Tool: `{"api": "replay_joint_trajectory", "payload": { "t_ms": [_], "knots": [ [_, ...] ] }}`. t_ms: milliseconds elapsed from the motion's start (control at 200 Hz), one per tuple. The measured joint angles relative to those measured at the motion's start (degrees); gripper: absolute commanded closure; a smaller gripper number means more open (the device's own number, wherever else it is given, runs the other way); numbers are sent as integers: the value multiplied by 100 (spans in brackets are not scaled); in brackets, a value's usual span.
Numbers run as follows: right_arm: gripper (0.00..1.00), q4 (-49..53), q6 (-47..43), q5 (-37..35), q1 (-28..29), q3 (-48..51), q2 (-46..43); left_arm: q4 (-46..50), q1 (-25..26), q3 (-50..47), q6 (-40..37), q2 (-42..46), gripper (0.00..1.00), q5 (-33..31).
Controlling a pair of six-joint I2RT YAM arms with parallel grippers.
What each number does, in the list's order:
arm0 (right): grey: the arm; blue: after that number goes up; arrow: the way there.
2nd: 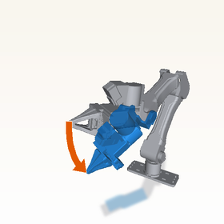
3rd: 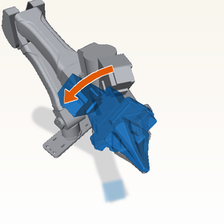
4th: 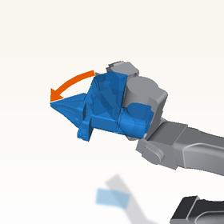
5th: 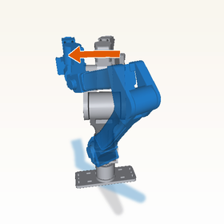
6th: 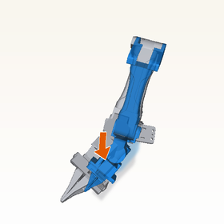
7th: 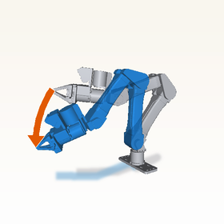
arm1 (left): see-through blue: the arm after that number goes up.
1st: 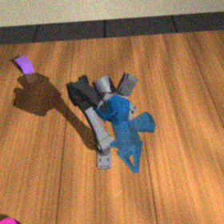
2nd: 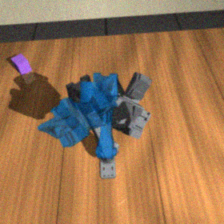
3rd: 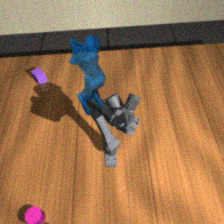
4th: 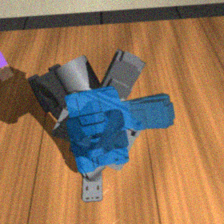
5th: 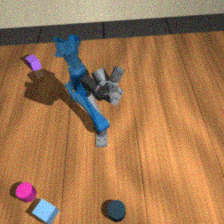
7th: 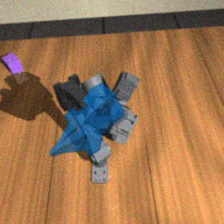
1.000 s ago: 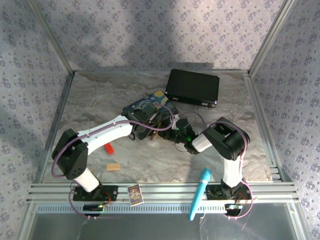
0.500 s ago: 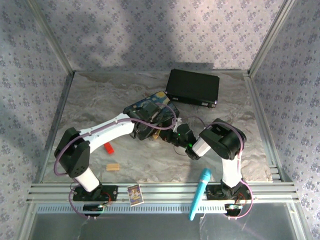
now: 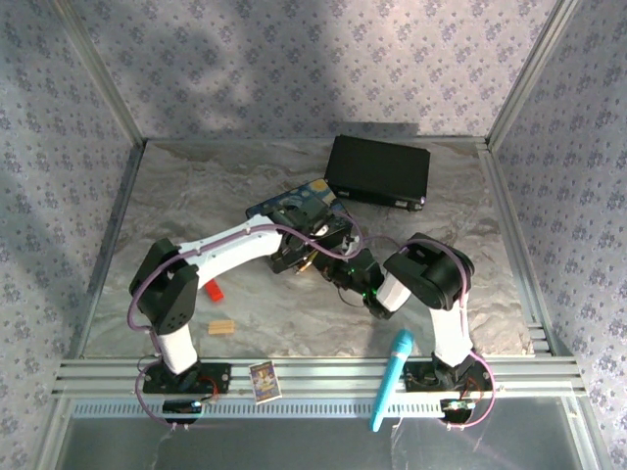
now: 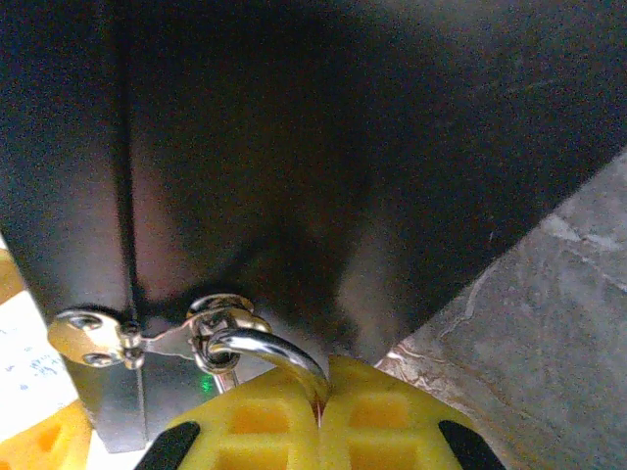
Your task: Unlock a padlock with a key
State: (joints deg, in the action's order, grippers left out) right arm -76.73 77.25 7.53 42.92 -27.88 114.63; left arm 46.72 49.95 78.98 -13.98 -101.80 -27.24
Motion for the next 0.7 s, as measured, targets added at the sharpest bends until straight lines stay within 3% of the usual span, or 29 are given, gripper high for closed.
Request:
{"api": "replay_joint_trajectory", "payload": {
  "t_ms": [265,415,700],
  "knots": [
    [100,-435,658,-243,11,87,151,31,85,20,-85,-144,40,-175],
    [100,-590,894,-376,-262,192,144,-22,92,-44,-122,-144,40,-175],
    [100,-560,1003,-348,-315,289,44,-105,116,-118,-122,-140,40,-225]
  ]
}}
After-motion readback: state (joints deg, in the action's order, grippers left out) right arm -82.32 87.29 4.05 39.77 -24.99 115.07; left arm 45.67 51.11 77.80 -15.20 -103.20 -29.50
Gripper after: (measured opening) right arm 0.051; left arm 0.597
